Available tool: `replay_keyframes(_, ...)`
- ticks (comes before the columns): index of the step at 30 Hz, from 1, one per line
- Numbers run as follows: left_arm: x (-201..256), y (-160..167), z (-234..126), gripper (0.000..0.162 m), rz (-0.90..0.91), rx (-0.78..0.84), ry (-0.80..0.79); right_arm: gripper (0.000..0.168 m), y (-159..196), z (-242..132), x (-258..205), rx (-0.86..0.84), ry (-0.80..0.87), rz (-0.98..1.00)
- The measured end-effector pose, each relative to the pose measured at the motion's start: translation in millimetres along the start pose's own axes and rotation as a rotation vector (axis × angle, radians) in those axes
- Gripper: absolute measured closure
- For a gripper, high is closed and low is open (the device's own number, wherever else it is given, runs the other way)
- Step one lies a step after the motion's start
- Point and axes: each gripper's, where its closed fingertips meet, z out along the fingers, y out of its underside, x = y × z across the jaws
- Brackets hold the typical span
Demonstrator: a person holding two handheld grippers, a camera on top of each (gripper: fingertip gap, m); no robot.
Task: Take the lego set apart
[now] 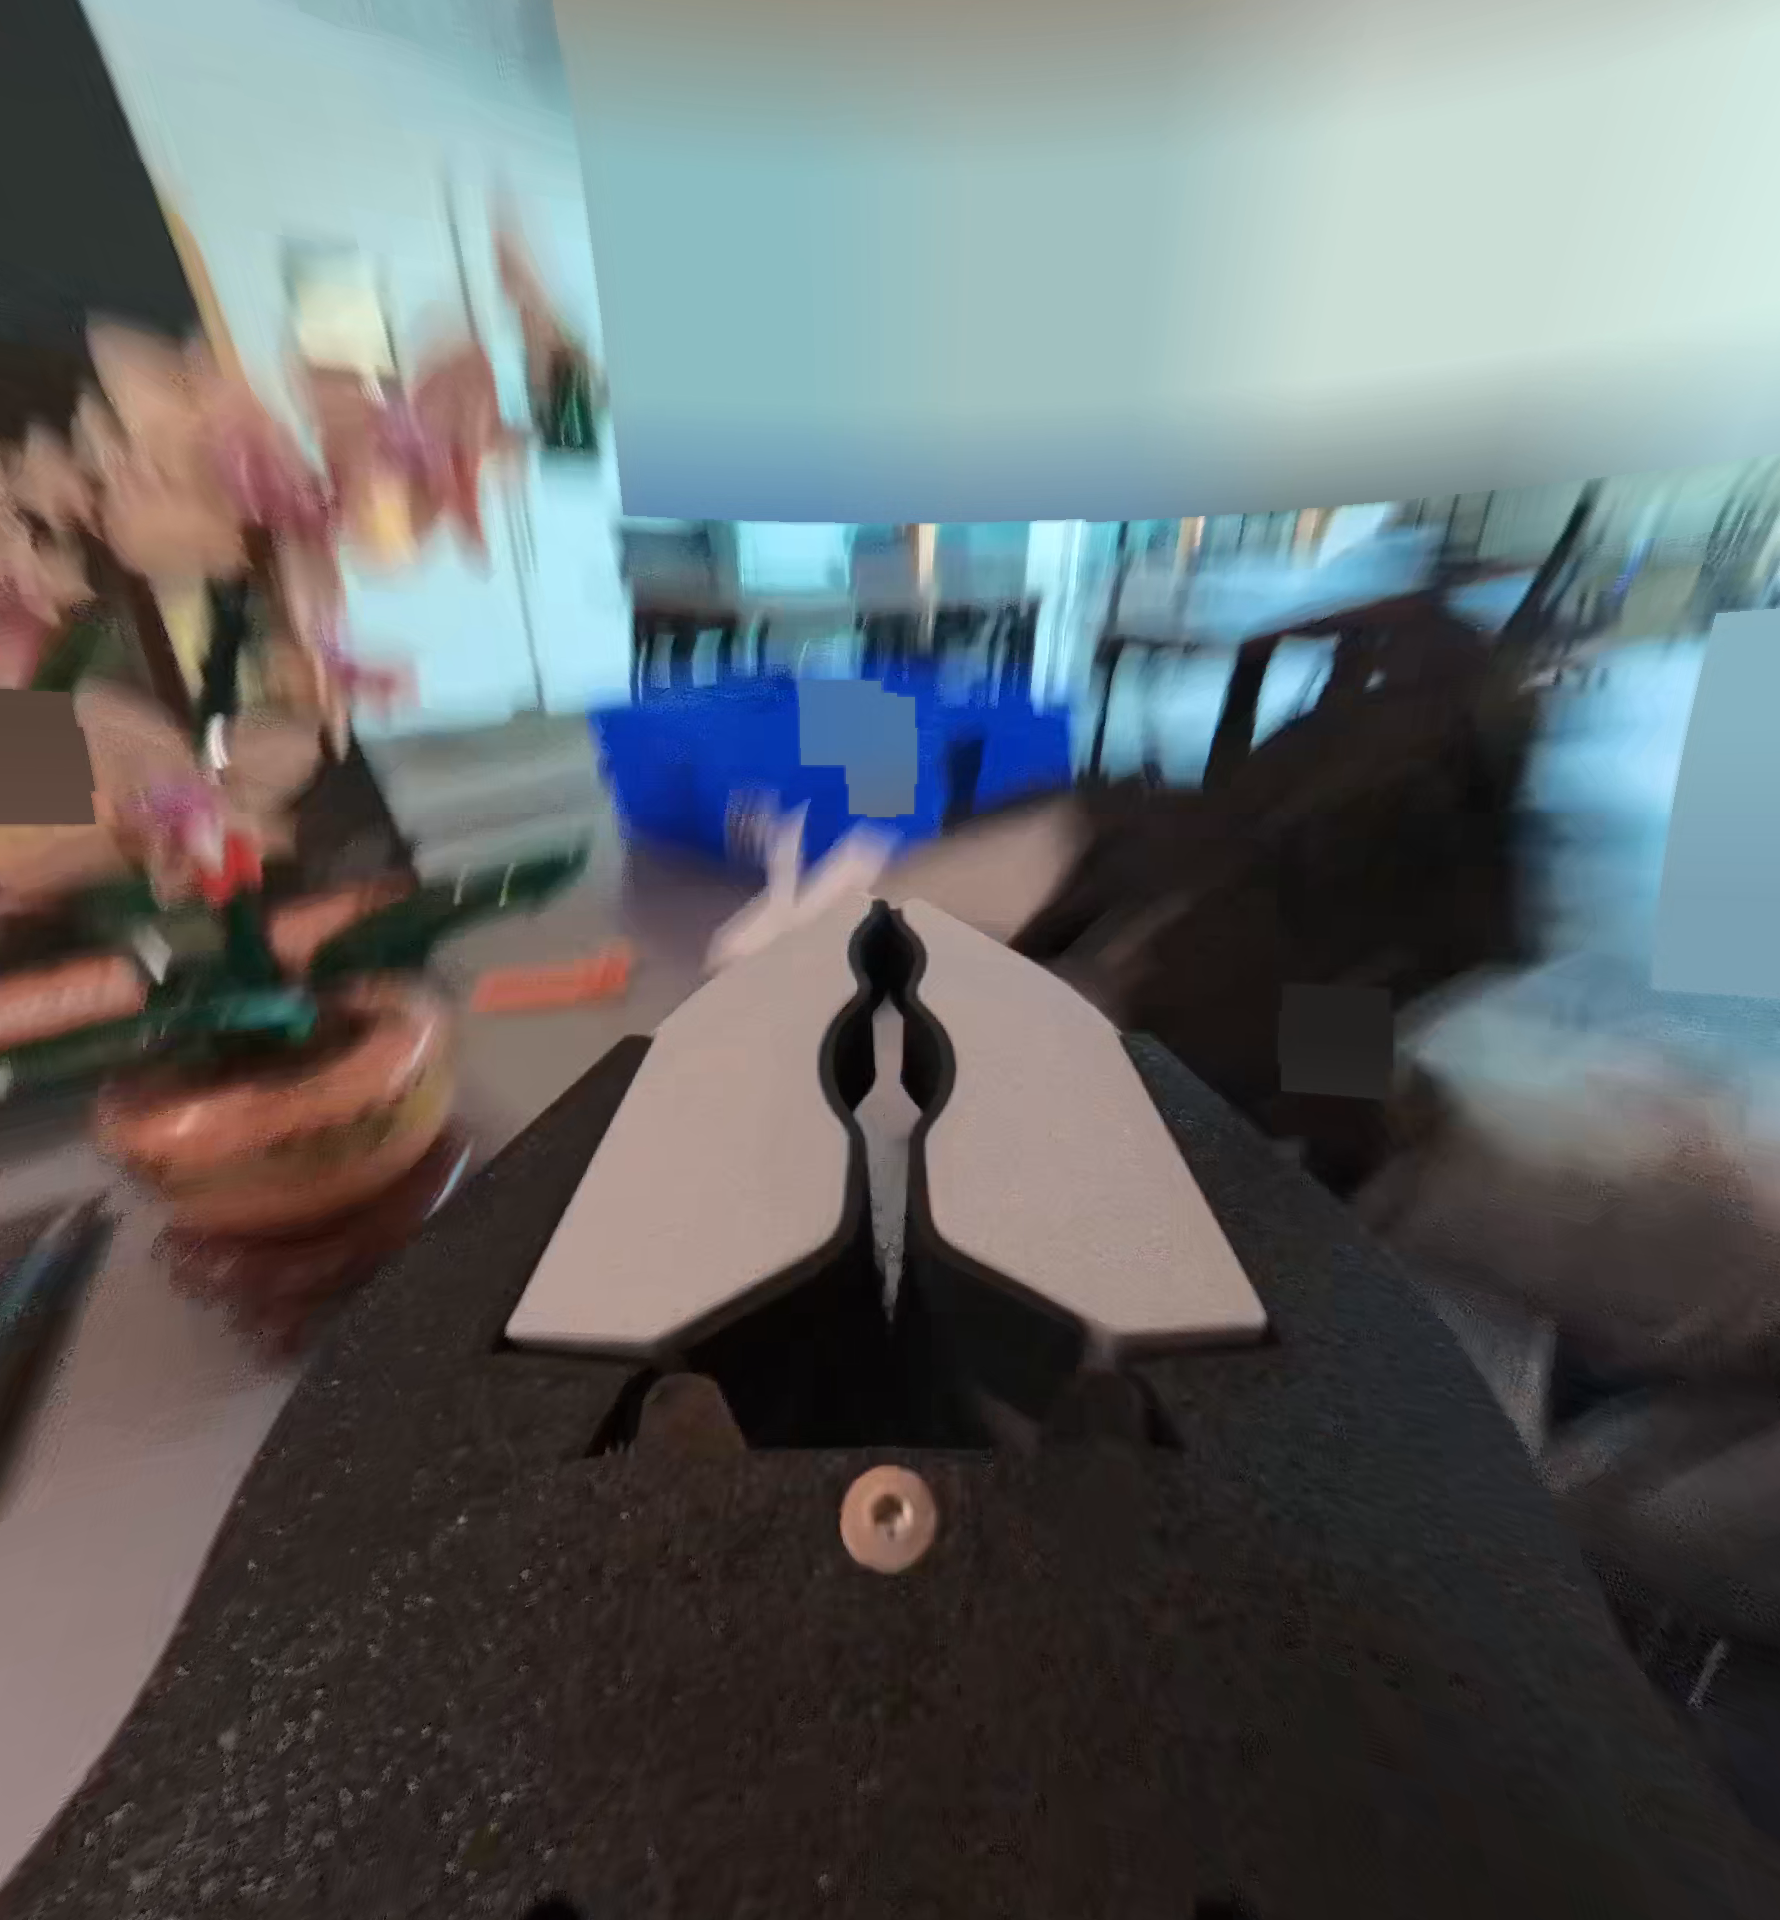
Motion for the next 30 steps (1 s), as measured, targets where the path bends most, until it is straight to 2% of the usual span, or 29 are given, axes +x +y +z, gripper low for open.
replay_keyframes(1, 13.2, -23.8, -3.7, 0.162, 0.030, 0.080, -0.021, 0.165, 60.2, 17.2, 9.4, -0.233, 0.016, -0.011)
replay_keyframes(2, 2.0, -23.8, -5.8, 0.162, 0.197, 0.034, -0.137, 0.166, 79.7, 17.3, 17.9, -0.214, 0.015, 0.106)
replay_keyframes(3, -25.7, -6.5, -10.6, 0.162, 0.216, -0.047, -0.221, 0.167, 53.0, 6.2, 27.2, -0.049, -0.006, 0.241)
replay_keyframes(4, -43.6, 11.3, -15.3, 0.162, 0.014, -0.076, -0.184, 0.167, 30.1, -2.6, 33.7, 0.031, -0.003, 0.231)
replay_keyframes(5, -54.5, 16.8, -19.0, 0.162, -0.148, -0.043, -0.149, 0.167, 22.9, -3.9, 34.4, 0.031, 0.013, 0.137)
replay_keyframes(7, -63.9, 24.7, -18.4, 0.162, -0.083, -0.091, -0.179, 0.167, 18.3, -1.4, 29.5, 0.081, -0.009, 0.124)
replay_keyframes(10, -56.7, 17.1, -8.2, 0.162, -0.167, -0.058, -0.122, 0.167, 8.7, -6.4, 30.5, 0.142, 0.023, 0.051)
replay_keyframes(12, -49.8, 18.8, -0.4, 0.162, -0.177, -0.068, -0.100, 0.166, 0.2, -10.2, 28.5, 0.147, 0.060, -0.042)
replay_keyframes(15, -39.0, 23.8, 8.7, 0.160, -0.100, -0.129, -0.097, 0.166, -9.7, -12.2, 21.5, 0.120, 0.080, -0.126)
replay_keyframes(20, -26.2, 19.2, 14.1, 0.155, -0.010, -0.155, -0.090, 0.166, -21.2, -14.0, 16.0, 0.119, 0.087, -0.114)
replay_keyframes(30, -33.0, 20.8, 5.6, 0.154, -0.037, -0.146, -0.105, 0.166, -30.5, -19.9, 3.8, 0.148, 0.045, -0.108)
